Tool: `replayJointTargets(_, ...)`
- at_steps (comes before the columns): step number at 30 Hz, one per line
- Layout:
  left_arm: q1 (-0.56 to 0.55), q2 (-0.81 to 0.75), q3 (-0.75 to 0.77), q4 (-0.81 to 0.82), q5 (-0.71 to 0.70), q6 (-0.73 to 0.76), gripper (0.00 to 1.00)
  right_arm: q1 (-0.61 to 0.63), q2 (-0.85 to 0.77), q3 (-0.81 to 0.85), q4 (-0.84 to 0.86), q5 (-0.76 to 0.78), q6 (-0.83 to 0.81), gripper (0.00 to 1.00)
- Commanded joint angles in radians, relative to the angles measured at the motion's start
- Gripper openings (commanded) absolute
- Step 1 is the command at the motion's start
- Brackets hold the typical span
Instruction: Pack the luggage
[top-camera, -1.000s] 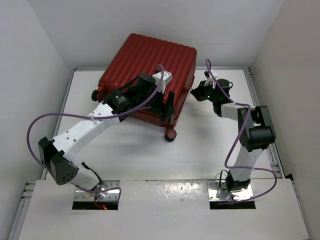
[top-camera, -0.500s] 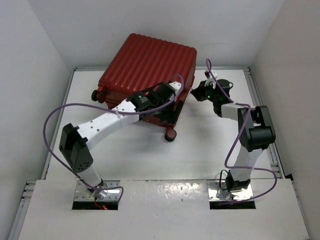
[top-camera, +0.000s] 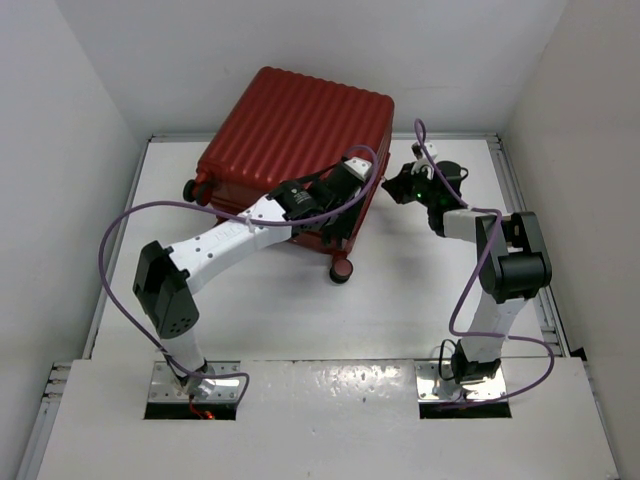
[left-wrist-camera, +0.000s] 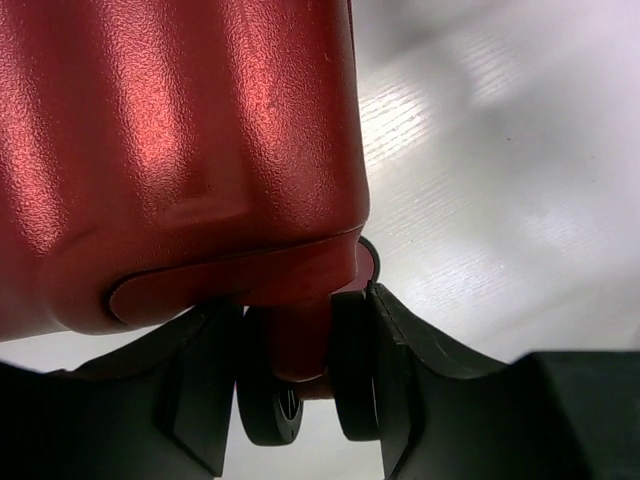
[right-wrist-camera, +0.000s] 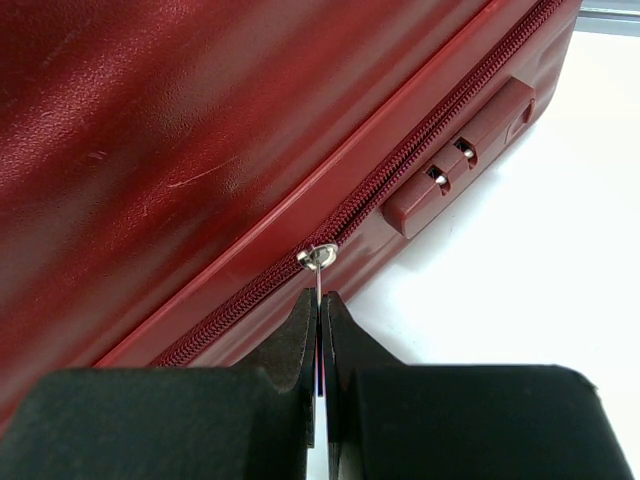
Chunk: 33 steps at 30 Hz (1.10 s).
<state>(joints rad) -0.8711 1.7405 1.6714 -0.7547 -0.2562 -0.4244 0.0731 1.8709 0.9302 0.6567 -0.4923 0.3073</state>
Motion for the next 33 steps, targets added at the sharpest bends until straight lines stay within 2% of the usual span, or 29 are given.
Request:
replayJointTargets(1,0.003,0.014,-0.018,0.018,-0.032,0.007,0.33,-0.042,-0.047,-0.021,0.000,-0.012,0.000,0.00)
replayJointTargets(5,0.024,0.024,-0.079,0.009,0.005,0.019,0.30,-0.047,-0.044,-0.019,0.006,-0.012,0.001,0.00)
replayJointTargets(6,0.035,0.024,-0.111,0.009,0.015,0.045,0.14,-0.045,-0.042,-0.022,0.011,-0.014,0.003,0.00)
replayJointTargets(8,0.050,0.014,-0.148,0.020,0.115,0.113,0.02,-0.047,-0.047,-0.024,0.014,-0.014,-0.002,0.00)
replayJointTargets(9,0.050,-0.001,-0.183,0.020,0.124,0.151,0.00,-0.053,-0.053,-0.027,0.014,-0.015,-0.002,0.00)
replayJointTargets(17,0.110,-0.174,-0.369,0.020,0.112,0.308,0.00,-0.068,-0.111,-0.068,-0.015,-0.068,-0.020,0.00)
replayJointTargets(21,0.190,-0.248,-0.449,-0.008,0.089,0.403,0.00,-0.067,-0.173,-0.116,-0.051,-0.146,-0.022,0.00)
replayJointTargets(26,0.299,-0.361,-0.578,0.006,0.058,0.600,0.00,-0.053,-0.257,-0.188,-0.109,-0.204,-0.034,0.00)
replayJointTargets(30,0.359,-0.465,-0.660,0.061,0.087,0.765,0.00,-0.035,-0.292,-0.229,-0.132,-0.145,-0.066,0.00)
replayJointTargets(33,0.382,-0.486,-0.710,0.100,0.112,0.842,0.00,-0.039,-0.283,-0.223,-0.138,-0.068,-0.103,0.00)
